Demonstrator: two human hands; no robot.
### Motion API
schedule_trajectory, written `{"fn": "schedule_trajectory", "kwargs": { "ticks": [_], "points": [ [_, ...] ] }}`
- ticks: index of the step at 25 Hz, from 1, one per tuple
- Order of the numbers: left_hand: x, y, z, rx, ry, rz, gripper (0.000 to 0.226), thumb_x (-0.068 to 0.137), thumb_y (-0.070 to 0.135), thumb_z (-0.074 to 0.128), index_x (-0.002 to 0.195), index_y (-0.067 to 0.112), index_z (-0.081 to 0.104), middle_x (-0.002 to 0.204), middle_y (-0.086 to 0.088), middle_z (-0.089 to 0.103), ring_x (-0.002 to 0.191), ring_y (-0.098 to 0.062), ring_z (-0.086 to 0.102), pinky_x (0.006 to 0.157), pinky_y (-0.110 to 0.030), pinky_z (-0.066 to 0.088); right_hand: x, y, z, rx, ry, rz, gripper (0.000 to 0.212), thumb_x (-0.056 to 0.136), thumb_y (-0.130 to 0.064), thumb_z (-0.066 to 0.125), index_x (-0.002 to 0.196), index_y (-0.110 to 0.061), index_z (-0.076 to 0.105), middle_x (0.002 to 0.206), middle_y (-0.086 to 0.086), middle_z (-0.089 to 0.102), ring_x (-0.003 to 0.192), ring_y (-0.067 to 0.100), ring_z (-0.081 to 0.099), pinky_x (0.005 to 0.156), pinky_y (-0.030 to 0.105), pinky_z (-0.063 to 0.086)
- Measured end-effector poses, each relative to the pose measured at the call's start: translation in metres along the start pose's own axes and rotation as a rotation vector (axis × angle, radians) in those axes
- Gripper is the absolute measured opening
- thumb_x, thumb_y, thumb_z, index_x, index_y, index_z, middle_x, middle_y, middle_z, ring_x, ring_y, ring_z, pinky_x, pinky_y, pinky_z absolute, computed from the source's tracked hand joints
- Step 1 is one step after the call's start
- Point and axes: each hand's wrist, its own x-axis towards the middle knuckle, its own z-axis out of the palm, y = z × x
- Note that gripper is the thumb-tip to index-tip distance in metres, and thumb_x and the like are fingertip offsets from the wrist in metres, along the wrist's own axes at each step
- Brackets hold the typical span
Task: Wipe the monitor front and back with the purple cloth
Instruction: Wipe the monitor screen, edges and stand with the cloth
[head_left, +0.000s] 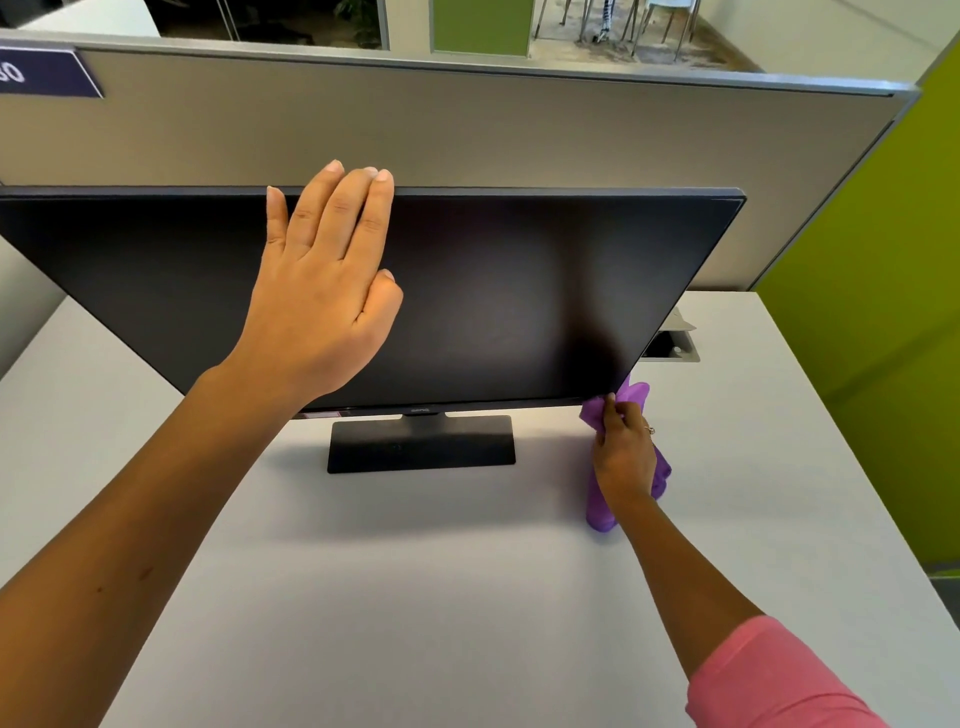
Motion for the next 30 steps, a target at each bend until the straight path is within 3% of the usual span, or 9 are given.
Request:
{"fn": "schedule_trajectory", "kwargs": {
  "ticks": [3,7,11,14,17,21,23,25,30],
  "points": [
    [0.000,0.001,0.001,0.001,0.001,-0.002,0.062,0.089,0.024,0.027,0.150,0.012,0.020,0.155,-0.005,0.023,0.146,-0.023,0.010,0.117,-0.048,-0.004,0.006,0.007,-0.006,-0.062,-0.029,-0.089,0.024,0.096,-0.015,0.050,0.118,-0.010,0.058,0.110,0.007,0.064,0.089,0.022,0.060,0.076,0.024,0.047],
    [0.000,0.002,0.001,0.003,0.008,-0.010,0.063,0.089,0.024,0.027,0.150,0.011,0.020,0.155,-0.005,0.023,0.146,-0.023,0.010,0.117,-0.049,-0.003,0.002,0.011,-0.008,-0.099,-0.065,-0.177,0.024,0.093,-0.011,0.056,0.116,-0.007,0.056,0.107,0.011,0.064,0.089,0.027,0.061,0.076,0.030,0.051],
    [0.000,0.003,0.001,-0.002,0.014,-0.018,0.063,0.088,0.023,0.026,0.150,0.011,0.021,0.155,-0.006,0.023,0.147,-0.023,0.009,0.117,-0.049,-0.003,-0.019,0.018,-0.002,-0.116,-0.279,-0.261,0.026,0.093,-0.012,0.053,0.119,-0.015,0.057,0.111,-0.002,0.057,0.105,0.027,0.058,0.076,0.009,0.047],
    [0.000,0.005,0.002,-0.001,0.018,-0.020,0.063,0.088,0.022,0.027,0.150,0.010,0.021,0.155,-0.007,0.024,0.146,-0.024,0.010,0.117,-0.050,-0.003,-0.041,0.027,0.011,-0.372,-0.578,-0.599,0.031,0.092,-0.025,0.055,0.122,-0.020,0.058,0.128,0.002,0.055,0.116,0.024,0.051,0.100,0.024,0.037],
    [0.000,0.004,0.002,0.000,0.013,-0.023,0.063,0.089,0.023,0.027,0.150,0.010,0.020,0.155,-0.006,0.023,0.146,-0.024,0.009,0.117,-0.050,-0.003,-0.056,0.029,0.014,-0.344,-0.764,-0.594,0.044,0.089,-0.053,0.051,0.125,-0.027,0.055,0.128,-0.005,0.056,0.115,0.016,0.052,0.101,0.026,0.040],
    [0.000,0.005,0.002,0.003,0.010,-0.031,0.063,0.089,0.022,0.027,0.150,0.011,0.019,0.156,-0.005,0.022,0.147,-0.023,0.009,0.118,-0.050,-0.003,-0.037,0.022,0.021,-0.386,-0.547,-0.405,0.044,0.097,-0.042,0.042,0.135,-0.021,0.044,0.142,0.004,0.044,0.120,0.027,0.052,0.094,0.031,0.048],
    [0.000,0.006,0.002,0.001,0.009,-0.038,0.063,0.089,0.022,0.027,0.150,0.011,0.019,0.156,-0.005,0.022,0.147,-0.023,0.008,0.118,-0.049,-0.003,-0.025,0.014,0.029,-0.564,-0.544,-0.330,0.058,0.099,-0.032,0.041,0.149,-0.018,0.016,0.157,0.005,0.016,0.139,0.035,0.028,0.105,0.040,0.038],
    [0.000,0.006,0.002,-0.001,0.005,-0.041,0.062,0.089,0.023,0.027,0.150,0.011,0.019,0.156,-0.004,0.022,0.147,-0.022,0.008,0.118,-0.049,-0.003,-0.018,0.008,0.037,-0.619,-0.554,-0.234,0.066,0.098,-0.028,0.046,0.150,-0.017,0.006,0.158,0.006,0.014,0.143,0.035,0.016,0.111,0.046,0.026],
    [-0.001,0.006,0.001,-0.001,0.000,-0.045,0.062,0.090,0.022,0.029,0.151,0.013,0.019,0.156,-0.003,0.021,0.147,-0.022,0.008,0.118,-0.048,-0.003,-0.006,0.011,0.030,-0.698,-0.385,-0.219,0.037,0.095,-0.035,0.049,0.129,-0.019,0.047,0.135,0.007,0.051,0.129,0.031,0.038,0.104,0.043,0.032]
  ]
}}
